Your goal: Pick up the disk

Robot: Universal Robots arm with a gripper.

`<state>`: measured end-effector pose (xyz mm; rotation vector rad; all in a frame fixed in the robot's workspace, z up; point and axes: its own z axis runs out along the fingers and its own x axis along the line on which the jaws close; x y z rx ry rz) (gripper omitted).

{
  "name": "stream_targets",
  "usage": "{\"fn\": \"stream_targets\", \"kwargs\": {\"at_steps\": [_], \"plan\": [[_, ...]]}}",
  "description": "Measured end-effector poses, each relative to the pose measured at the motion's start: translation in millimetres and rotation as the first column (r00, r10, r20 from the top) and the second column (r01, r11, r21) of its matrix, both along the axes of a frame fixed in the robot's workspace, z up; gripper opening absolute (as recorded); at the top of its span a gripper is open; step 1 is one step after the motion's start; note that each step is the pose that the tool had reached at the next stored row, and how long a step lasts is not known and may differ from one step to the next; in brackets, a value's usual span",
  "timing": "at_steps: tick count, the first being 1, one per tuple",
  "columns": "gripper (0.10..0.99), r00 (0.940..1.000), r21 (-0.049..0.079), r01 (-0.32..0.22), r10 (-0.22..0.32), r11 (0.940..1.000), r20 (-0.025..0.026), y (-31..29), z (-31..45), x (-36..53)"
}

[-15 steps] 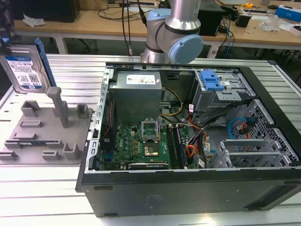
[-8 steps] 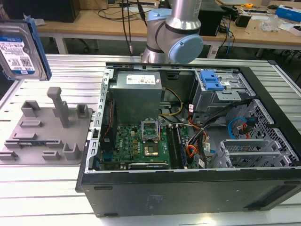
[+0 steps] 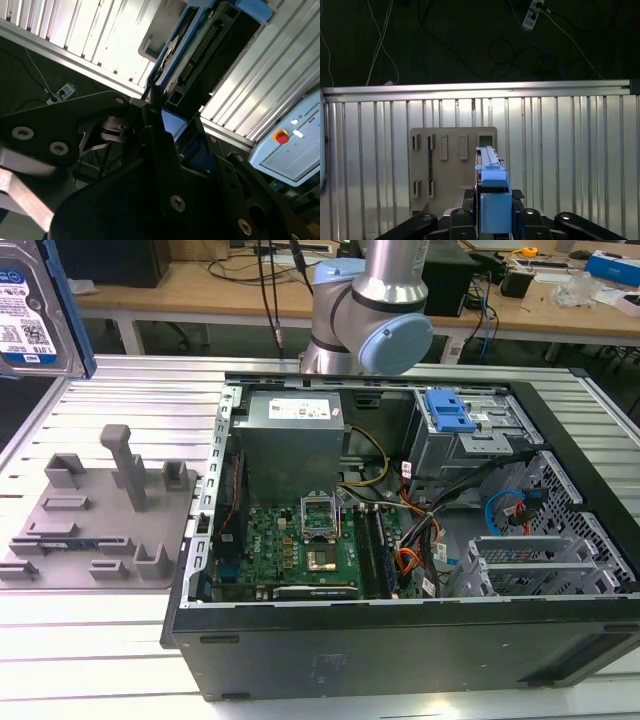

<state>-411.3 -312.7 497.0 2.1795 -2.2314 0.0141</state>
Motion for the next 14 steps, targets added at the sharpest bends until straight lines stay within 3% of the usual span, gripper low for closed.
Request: {"fn": "stream_targets", "kwargs": {"at_steps": [14], "plan": [[0.369, 1.0000, 0.000, -0.001, 0.001, 1.0000, 0.0000, 0.0, 0.0, 0.0]]}}
